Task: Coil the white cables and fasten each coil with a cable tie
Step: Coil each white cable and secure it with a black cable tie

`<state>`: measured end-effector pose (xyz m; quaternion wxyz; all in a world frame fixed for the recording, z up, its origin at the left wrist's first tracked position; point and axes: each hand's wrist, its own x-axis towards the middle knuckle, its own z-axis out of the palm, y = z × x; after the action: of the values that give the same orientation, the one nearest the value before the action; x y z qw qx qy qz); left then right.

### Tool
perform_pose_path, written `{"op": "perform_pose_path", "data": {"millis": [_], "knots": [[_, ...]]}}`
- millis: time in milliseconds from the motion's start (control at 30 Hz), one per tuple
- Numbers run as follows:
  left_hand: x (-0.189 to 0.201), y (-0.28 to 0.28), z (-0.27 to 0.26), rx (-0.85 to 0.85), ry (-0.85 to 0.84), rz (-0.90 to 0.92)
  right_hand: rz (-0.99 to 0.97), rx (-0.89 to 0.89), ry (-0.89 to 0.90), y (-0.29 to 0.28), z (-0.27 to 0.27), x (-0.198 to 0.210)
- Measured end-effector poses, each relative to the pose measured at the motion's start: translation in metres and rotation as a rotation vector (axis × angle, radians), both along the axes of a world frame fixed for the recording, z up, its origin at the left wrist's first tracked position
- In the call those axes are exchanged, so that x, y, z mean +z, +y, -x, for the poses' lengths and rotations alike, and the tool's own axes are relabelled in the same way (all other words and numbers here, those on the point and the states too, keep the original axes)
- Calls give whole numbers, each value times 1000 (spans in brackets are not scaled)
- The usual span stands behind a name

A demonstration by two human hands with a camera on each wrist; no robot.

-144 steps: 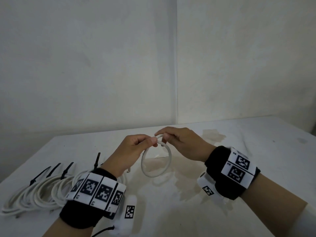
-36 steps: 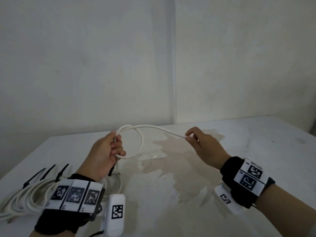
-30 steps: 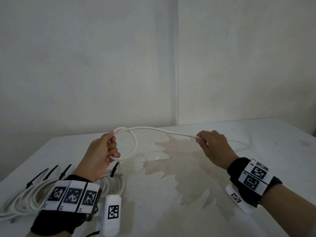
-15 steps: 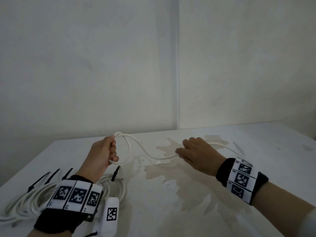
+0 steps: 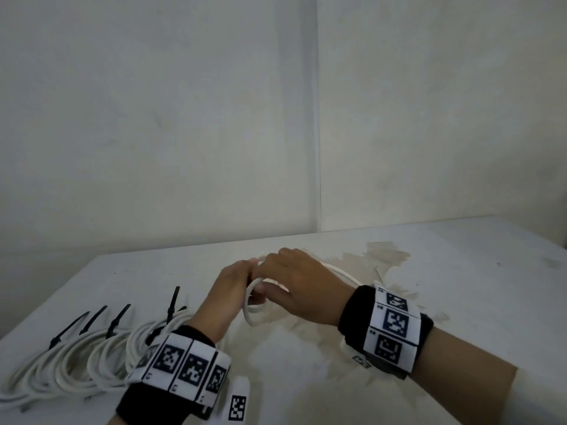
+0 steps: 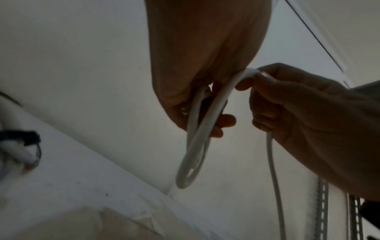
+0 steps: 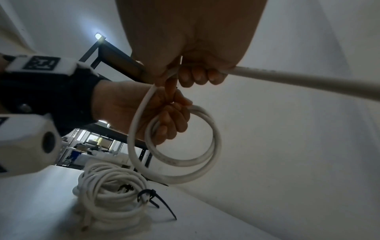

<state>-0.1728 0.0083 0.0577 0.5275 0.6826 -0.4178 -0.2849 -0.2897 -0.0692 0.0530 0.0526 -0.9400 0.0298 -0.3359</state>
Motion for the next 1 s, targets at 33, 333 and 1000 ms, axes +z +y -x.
{"op": "perform_pose_path", "data": {"millis": [33, 333, 1000], "knots": [[0, 1, 2, -11, 19, -7, -68, -5, 19, -1, 2, 4], [-3, 2, 20, -146, 353, 27, -424, -100, -36, -21, 17, 17], [4, 3, 18, -98, 422, 159, -818, 2, 10, -20, 21, 0]]}}
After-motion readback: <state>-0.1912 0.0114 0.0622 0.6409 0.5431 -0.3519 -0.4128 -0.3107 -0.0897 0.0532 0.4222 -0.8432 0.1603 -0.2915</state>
